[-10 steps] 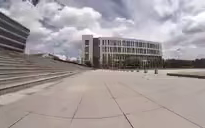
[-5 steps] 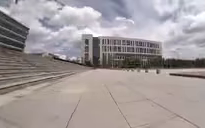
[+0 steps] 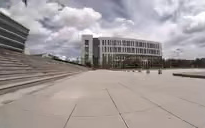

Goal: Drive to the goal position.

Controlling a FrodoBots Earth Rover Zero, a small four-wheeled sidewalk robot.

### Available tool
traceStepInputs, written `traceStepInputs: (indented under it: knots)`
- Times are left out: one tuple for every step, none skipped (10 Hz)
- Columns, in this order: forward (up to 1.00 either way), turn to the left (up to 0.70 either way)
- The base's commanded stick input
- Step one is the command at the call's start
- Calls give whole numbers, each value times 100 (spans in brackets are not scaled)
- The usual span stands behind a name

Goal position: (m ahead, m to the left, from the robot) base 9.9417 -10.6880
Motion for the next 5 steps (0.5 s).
traceStepInputs:
  knots:
    - [70, 35]
    - [70, 15]
    - [70, 2]
    - [70, 2]
    - [70, 1]
